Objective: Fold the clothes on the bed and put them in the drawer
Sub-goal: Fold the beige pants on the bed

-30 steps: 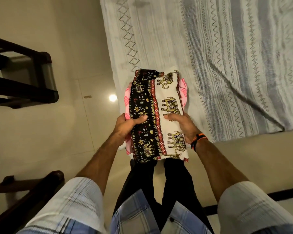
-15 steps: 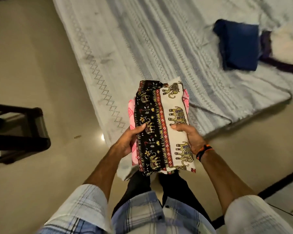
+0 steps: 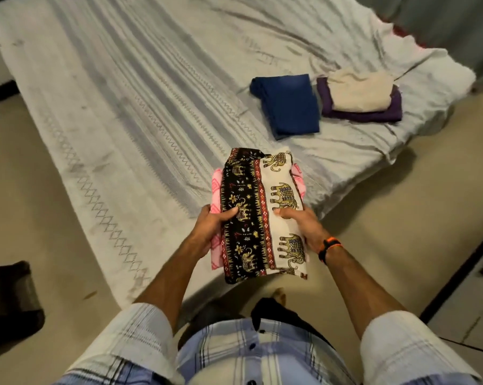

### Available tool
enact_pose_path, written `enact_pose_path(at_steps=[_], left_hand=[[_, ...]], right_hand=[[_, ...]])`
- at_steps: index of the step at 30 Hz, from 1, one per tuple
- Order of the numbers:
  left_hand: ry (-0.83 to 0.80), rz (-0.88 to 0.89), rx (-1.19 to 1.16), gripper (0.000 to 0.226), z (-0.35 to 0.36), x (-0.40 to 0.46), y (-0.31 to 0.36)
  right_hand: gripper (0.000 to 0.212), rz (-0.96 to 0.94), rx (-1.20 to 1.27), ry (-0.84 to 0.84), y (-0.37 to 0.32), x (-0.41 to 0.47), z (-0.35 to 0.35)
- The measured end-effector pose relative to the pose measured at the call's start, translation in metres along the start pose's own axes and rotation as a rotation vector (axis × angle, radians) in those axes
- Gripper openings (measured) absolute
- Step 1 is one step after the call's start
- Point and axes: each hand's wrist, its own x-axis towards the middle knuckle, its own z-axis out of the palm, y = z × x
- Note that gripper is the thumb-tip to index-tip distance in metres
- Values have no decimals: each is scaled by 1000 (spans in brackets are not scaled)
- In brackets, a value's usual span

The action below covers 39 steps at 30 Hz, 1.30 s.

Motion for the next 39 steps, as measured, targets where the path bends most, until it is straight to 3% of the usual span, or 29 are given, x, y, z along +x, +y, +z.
enact_pose_path(at_steps=[8,15,19,28,34,39], left_hand=[[-29,-32,83,96,121,35,-1],[-61,-80,175,57,204,95,12],[-65,-111,190,73,239,146,25],[-53,-223,336,49,301,265,59],[3,-264,380,60,311,354,80],[116,-289,530,48,309,394,72]], right_hand=[[33,10,74,101,-26,-5,-113],[32,4,153,187,-48,22,-188],[37,9,156,224,-66,62,-225],[39,156,129,307,-106,173,-291],[46,216,161,312,-112,254,-314],[44,242,38,347,-97,302,-314]])
